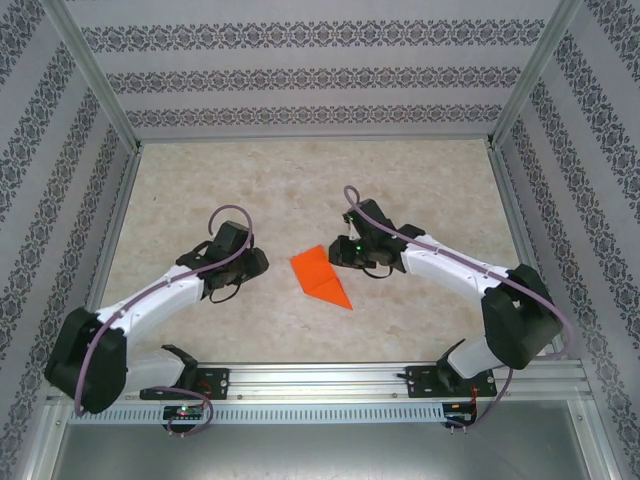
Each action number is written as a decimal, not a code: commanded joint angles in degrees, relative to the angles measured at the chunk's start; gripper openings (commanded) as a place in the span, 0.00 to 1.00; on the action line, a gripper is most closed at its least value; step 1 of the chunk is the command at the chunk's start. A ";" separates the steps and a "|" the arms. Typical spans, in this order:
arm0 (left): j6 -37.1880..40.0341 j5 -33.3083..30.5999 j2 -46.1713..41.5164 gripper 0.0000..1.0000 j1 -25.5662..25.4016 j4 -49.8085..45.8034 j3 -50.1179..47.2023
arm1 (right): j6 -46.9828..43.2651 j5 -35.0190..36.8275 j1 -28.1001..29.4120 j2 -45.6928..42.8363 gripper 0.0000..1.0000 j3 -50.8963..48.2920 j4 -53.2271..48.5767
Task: Fold a paper plane with a square sheet of paper (pick it up from the middle)
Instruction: Turn over the paper at the center of the table, then fold the wing for the fifth time at the center of the table.
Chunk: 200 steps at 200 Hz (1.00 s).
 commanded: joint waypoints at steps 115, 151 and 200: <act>-0.83 4.50 13.18 0.39 -8.54 1.96 10.05 | -4.36 -17.89 -3.91 5.60 0.08 -6.71 8.82; -0.79 3.51 14.05 0.39 -9.23 0.82 11.08 | -6.27 -18.90 -4.00 2.85 0.09 -6.85 6.56; -0.83 3.52 15.64 0.39 -9.51 0.73 12.07 | -5.72 -15.64 -4.52 6.57 0.10 -6.47 8.45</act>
